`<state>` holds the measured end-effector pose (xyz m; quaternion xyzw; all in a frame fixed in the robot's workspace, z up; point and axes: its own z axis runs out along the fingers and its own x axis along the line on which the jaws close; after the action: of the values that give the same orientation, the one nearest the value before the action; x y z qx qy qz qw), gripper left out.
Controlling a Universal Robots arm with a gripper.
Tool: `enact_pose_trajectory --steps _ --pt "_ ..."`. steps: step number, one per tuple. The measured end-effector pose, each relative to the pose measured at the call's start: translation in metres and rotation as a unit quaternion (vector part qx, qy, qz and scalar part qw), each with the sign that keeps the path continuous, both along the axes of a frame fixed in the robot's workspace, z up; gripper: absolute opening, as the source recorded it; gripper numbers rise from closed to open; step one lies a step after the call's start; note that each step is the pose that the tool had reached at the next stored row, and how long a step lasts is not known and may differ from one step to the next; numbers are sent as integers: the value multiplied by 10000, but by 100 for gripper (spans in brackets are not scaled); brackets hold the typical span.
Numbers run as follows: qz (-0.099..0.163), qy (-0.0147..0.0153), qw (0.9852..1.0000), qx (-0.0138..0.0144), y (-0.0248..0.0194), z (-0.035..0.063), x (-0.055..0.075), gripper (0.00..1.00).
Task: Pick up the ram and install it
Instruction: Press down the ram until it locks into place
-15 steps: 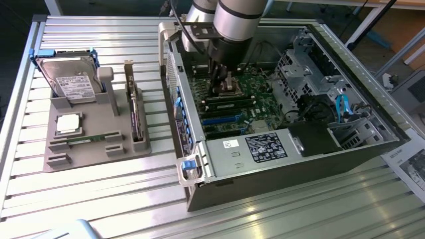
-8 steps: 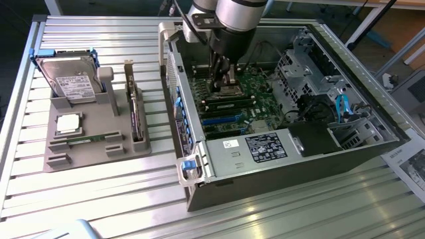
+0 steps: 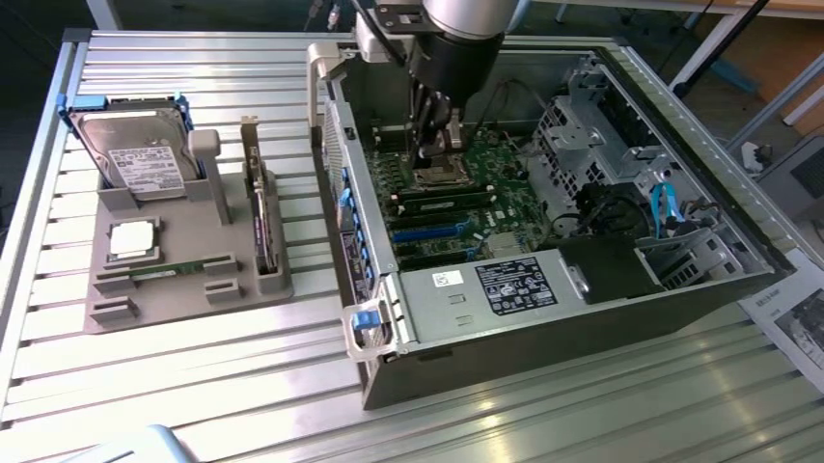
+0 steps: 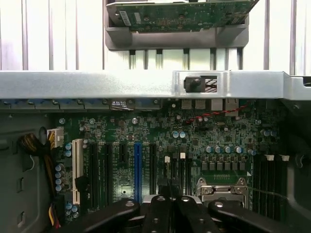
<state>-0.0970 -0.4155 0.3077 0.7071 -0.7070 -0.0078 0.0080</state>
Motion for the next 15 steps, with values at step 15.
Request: enact_pose_trajectory --steps 15 --pt "0 2 10000 -2 0 206 57 10"
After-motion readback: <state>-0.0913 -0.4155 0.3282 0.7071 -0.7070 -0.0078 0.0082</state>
